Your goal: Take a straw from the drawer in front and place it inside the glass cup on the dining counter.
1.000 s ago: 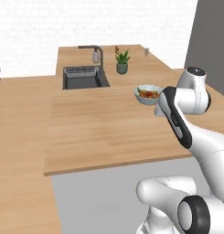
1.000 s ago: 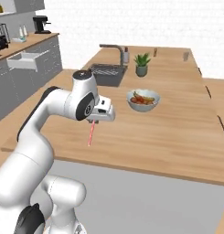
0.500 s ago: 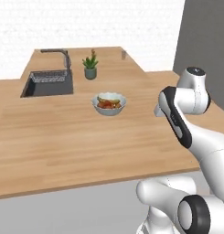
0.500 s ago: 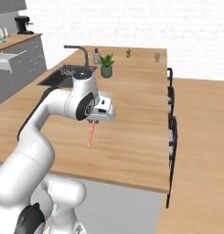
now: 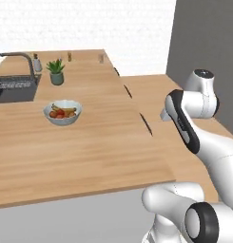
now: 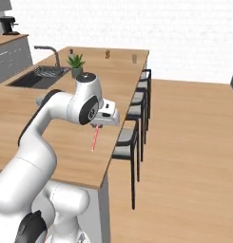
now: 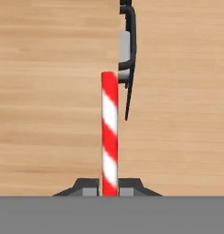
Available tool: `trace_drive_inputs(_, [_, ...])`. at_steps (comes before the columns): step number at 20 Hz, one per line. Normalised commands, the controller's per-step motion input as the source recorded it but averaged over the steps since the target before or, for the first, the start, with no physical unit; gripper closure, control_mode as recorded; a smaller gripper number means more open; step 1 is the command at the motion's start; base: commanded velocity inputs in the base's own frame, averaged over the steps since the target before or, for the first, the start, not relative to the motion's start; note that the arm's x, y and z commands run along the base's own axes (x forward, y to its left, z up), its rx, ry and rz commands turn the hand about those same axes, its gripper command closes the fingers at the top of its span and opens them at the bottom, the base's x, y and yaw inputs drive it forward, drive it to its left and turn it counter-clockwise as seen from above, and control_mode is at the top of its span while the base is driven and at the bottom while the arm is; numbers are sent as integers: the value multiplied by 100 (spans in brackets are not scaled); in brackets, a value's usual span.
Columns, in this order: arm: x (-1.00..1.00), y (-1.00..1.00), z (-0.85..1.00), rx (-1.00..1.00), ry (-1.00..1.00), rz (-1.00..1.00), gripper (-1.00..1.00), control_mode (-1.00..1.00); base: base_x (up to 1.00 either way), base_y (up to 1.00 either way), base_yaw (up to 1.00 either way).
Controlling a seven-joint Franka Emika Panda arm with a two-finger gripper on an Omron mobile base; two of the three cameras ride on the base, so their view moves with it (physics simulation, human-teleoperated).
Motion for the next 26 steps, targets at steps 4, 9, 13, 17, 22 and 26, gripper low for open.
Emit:
trace_drive_inputs(4, [0, 0, 0, 0, 0, 0, 100, 100, 32, -100, 8])
trace_drive_inputs(9, [0, 0, 0, 0, 0, 0, 100, 100, 42, -100, 21])
trace_drive_inputs(13, [0, 0, 0, 0, 0, 0, 100, 100, 56, -99, 35])
trace_drive_inputs(17, [0, 0, 0, 0, 0, 0, 100, 100, 70, -86, 43])
trace_drive_inputs(22, [0, 0, 0, 0, 0, 0, 100, 100, 73, -80, 46])
trace_drive_inputs(26, [0, 0, 0, 0, 0, 0, 100, 100, 74, -86, 43])
